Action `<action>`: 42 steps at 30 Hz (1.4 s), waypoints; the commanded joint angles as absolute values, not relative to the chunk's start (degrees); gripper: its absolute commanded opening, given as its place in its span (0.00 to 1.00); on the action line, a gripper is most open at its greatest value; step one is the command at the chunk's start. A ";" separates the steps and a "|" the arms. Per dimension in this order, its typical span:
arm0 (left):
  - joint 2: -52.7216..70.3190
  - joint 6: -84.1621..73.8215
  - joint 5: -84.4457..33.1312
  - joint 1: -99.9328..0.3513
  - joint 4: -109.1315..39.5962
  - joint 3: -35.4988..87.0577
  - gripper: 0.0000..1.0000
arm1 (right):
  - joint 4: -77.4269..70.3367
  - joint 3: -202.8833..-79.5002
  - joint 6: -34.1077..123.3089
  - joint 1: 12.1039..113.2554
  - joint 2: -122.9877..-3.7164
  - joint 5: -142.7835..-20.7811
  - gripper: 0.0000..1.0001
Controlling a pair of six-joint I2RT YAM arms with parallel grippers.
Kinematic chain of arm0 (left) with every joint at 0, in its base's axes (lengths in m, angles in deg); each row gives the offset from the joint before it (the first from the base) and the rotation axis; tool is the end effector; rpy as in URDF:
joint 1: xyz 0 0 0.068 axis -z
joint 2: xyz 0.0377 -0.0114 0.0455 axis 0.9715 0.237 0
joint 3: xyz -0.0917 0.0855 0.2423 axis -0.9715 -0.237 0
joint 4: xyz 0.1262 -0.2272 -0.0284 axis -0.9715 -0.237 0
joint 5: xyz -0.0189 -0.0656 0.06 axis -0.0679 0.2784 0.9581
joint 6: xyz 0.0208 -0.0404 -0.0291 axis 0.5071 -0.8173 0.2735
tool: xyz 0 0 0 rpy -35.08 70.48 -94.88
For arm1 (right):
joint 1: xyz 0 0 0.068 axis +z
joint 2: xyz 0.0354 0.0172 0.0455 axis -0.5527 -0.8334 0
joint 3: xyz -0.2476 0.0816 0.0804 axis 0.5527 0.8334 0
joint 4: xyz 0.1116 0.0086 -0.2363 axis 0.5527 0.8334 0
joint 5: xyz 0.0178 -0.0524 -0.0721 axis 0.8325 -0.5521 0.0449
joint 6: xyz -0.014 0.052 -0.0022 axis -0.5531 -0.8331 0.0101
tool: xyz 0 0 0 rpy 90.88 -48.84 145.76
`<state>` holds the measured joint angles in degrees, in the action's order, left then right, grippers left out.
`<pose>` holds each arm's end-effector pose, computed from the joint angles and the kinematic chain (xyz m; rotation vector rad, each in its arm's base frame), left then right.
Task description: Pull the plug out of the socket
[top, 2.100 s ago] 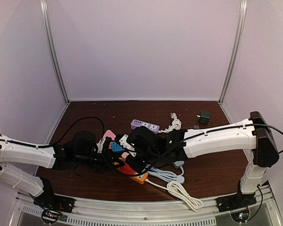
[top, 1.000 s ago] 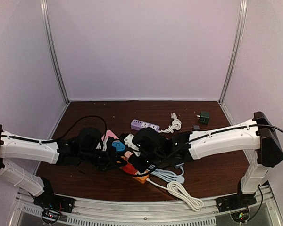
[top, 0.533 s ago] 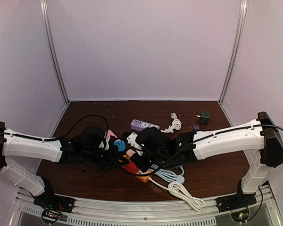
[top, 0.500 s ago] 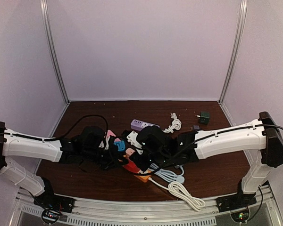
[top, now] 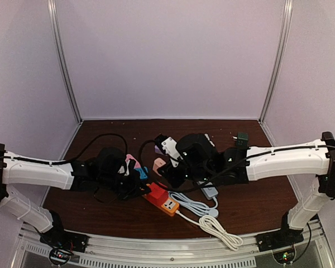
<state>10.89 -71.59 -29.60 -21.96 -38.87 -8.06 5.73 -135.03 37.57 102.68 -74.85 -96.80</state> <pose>0.1528 -0.2259 0.1914 -0.4273 2.6813 -1.2436 0.1369 0.3464 0.2768 -0.9628 2.0065 0.6929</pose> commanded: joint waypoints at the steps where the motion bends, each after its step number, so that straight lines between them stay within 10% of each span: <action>1: 11.56 -66.94 -26.01 -22.33 -48.18 -5.69 0.00 | 7.14 -131.48 34.10 97.90 -69.28 -96.95 0.10; 19: 9.76 -55.98 -23.05 -22.41 -50.33 5.58 0.00 | -1.33 -104.16 16.33 62.13 -55.62 -75.95 0.13; 35: 7.82 -56.02 -22.87 -22.41 -49.01 3.32 0.00 | -14.63 -96.48 11.96 51.11 -64.84 -66.18 0.13; 42: 7.48 -56.23 -22.82 -22.42 -48.92 2.89 0.00 | -15.25 -94.99 12.12 48.25 -66.53 -64.12 0.29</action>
